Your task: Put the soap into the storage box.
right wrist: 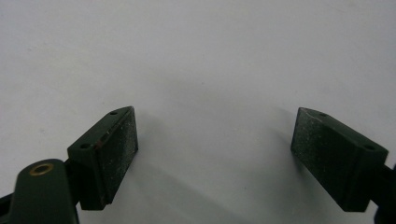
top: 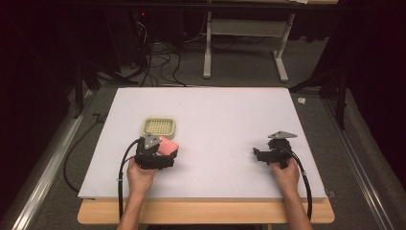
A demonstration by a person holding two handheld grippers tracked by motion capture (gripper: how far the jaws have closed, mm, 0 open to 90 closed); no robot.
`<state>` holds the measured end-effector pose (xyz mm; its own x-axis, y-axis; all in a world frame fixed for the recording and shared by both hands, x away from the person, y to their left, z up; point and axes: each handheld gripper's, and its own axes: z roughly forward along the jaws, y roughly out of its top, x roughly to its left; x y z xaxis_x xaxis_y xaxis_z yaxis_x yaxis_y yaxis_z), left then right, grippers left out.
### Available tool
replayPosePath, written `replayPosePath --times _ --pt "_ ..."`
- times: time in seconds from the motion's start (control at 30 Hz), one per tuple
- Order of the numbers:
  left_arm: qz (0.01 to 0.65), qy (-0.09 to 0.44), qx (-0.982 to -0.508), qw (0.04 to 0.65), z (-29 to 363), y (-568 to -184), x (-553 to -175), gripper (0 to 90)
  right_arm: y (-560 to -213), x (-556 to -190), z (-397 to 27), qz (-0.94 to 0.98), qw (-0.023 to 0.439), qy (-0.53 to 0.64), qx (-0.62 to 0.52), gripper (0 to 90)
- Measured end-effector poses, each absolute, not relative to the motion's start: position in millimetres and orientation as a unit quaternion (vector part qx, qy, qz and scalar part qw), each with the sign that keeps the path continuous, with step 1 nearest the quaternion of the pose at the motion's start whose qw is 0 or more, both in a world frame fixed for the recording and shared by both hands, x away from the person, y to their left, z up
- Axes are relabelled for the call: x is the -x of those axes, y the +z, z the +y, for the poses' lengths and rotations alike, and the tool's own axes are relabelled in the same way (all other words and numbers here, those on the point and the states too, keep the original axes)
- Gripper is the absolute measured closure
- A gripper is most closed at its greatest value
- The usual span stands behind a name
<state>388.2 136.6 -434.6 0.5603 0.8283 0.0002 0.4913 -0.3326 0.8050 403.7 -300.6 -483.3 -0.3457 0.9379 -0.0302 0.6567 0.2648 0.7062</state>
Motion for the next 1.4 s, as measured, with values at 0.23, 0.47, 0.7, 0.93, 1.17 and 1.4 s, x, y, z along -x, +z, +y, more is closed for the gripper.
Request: replayPosePath --times 0.23,0.47,0.7,0.93,1.17,1.4 --pt "0.429 0.214 -0.783 0.396 142.6 -430.9 -393.1 13.9 -483.3 -403.7 -300.6 0.761 0.23 0.306 -0.524 15.2" --pt "0.433 0.218 -0.779 0.398 145.5 -422.5 -398.1 13.9 -483.3 -403.7 -300.6 0.761 0.23 0.306 -0.524 15.2" --pt "0.435 0.222 -0.778 0.396 145.5 -416.7 -404.7 13.9 -483.3 -403.7 -300.7 0.761 0.23 0.306 -0.524 15.2" --pt "0.441 0.222 -0.776 0.392 146.6 -413.6 -411.7 13.9 -483.3 -403.7 -300.7 0.761 0.23 0.306 -0.524 15.2" --pt "0.448 0.223 -0.77 0.397 148.6 -411.0 -417.4 13.9 -483.3 -403.7 -300.7 0.761 0.23 0.306 -0.524 15.2" --pt "0.461 0.22 -0.765 0.392 153.4 -414.5 -425.0 13.9 -483.3 -403.8 -300.7 0.761 0.23 0.306 -0.524 15.2"
